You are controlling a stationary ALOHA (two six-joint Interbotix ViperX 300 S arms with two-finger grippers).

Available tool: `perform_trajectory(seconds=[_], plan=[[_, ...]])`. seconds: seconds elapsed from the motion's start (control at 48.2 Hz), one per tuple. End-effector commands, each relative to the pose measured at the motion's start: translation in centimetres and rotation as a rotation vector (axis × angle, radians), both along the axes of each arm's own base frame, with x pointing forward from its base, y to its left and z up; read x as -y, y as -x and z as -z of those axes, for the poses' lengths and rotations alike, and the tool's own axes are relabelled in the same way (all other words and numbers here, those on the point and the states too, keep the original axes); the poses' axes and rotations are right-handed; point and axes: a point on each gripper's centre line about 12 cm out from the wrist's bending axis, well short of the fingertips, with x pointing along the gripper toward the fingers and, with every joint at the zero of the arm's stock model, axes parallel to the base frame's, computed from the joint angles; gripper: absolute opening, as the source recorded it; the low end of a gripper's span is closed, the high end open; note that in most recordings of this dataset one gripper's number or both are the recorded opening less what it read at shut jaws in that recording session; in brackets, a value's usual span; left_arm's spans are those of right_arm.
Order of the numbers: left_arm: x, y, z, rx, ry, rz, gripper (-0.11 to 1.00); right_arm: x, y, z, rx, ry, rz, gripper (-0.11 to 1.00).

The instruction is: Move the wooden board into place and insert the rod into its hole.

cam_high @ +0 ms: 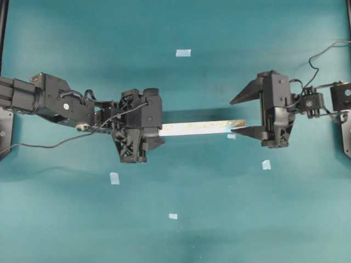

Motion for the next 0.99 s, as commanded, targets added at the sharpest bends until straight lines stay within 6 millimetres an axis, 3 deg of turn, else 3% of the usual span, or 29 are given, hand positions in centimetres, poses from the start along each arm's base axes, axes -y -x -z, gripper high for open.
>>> perform_trajectory(seconds=[0.0, 0.207, 0.435, 0.974], plan=[[0.1, -0.5, -2.3, 0.057, -0.002, 0.004, 0.52, 0.1, -0.3, -2.4, 0.072, 0.015, 0.004, 0.95], [0.1, 0.2, -4.8, 0.072, 0.000, 0.008, 0.52, 0.3, 0.6, -5.2, 0.109, 0.047, 0.027, 0.95], [0.2, 1.0, -6.2, 0.068, 0.002, 0.010, 0.52, 0.4, 1.6, -6.3, 0.093, 0.065, 0.050, 0.95], [0.2, 2.8, -6.9, 0.072, 0.002, 0.011, 0.52, -1.5, 3.4, -3.9, 0.016, 0.056, -0.013, 0.95]])
